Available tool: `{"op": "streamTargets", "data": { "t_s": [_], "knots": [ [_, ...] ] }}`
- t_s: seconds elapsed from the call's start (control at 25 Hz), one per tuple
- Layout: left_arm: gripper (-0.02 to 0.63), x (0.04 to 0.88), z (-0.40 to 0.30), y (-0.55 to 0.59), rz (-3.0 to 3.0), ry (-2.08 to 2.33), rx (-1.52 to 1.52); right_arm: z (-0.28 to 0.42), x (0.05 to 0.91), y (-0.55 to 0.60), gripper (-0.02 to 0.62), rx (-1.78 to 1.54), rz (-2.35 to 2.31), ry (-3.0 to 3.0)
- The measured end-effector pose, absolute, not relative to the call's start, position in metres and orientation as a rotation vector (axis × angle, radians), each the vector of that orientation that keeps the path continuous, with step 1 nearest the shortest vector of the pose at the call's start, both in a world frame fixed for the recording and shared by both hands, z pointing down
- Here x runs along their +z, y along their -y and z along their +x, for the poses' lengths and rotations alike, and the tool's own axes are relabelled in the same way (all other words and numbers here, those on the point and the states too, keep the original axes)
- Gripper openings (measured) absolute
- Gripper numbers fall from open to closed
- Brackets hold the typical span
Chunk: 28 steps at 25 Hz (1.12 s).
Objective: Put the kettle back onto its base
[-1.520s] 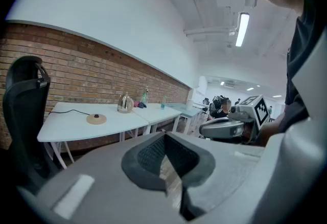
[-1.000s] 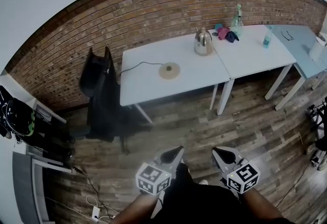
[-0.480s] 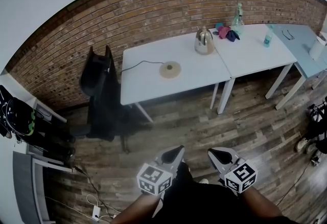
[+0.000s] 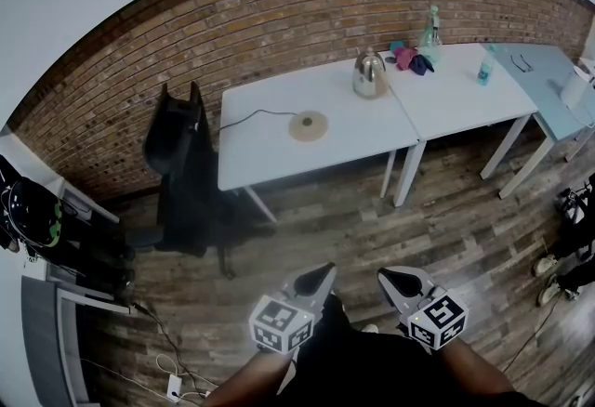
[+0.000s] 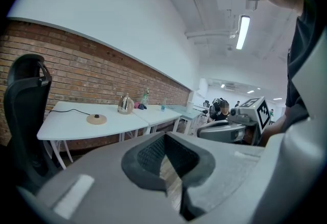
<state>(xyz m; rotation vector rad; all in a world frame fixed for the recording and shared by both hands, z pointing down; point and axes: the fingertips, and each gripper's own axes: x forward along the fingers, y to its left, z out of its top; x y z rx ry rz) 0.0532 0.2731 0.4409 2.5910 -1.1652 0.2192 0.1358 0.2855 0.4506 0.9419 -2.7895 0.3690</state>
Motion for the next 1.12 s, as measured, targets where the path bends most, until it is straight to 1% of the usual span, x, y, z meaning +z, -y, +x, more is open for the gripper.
{"op": "streamTargets", "data": {
  "t_s": [0.6,1.12],
  "knots": [
    [0.001,0.455,0.04,-0.267,2.535,1.191,0.249,0.126,0.462,-0.275,0.026,0.414,0.891,2.781],
    [0.001,0.466,0.023,-0.224,2.493,1.201,0.267,0.116,0.478,-0.238,0.026,0.504,0.882,2.737]
  ]
}}
